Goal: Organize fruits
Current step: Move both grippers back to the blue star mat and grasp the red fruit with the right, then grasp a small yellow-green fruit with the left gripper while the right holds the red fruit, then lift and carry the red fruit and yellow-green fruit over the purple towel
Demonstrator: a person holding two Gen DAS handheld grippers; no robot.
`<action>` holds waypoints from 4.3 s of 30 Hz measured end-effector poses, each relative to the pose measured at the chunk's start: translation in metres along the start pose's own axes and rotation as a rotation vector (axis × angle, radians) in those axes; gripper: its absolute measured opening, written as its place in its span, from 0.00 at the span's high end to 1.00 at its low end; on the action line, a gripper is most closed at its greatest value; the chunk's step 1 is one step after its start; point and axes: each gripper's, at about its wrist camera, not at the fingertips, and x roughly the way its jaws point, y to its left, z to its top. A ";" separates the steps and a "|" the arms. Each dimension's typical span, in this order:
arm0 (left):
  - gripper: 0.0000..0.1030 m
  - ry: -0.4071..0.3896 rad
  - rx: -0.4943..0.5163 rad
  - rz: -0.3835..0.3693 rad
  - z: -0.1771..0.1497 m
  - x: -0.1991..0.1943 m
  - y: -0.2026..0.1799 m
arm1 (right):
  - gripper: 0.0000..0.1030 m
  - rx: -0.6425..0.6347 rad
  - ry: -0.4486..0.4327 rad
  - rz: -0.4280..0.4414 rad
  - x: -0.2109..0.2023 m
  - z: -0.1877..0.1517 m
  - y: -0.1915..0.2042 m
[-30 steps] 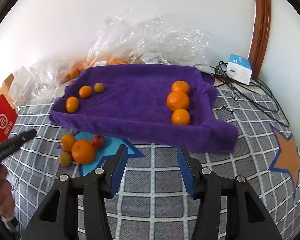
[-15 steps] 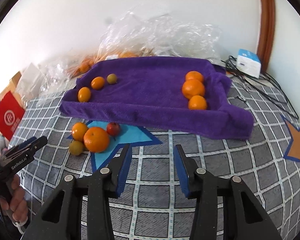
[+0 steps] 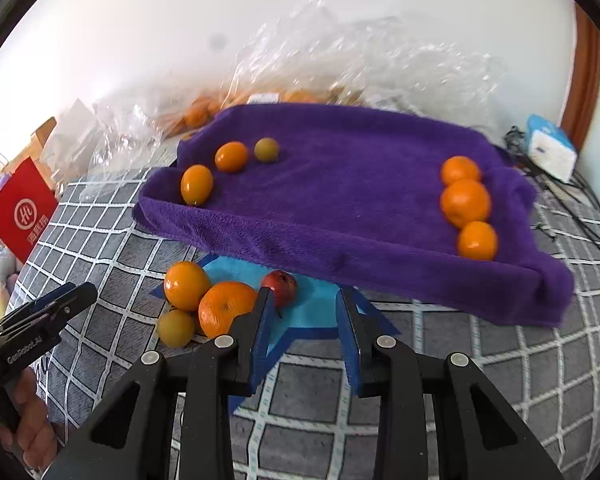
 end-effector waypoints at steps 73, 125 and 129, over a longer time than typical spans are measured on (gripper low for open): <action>0.52 0.107 0.229 -0.129 -0.014 0.011 -0.091 | 0.77 0.158 -0.033 -0.128 -0.025 -0.057 -0.095; 0.76 -0.145 0.113 -0.199 -0.007 -0.019 -0.068 | 0.77 0.177 -0.074 -0.072 -0.030 -0.059 -0.100; 0.76 -0.148 0.106 -0.198 -0.007 -0.020 -0.067 | 0.77 0.181 -0.076 -0.077 -0.032 -0.058 -0.100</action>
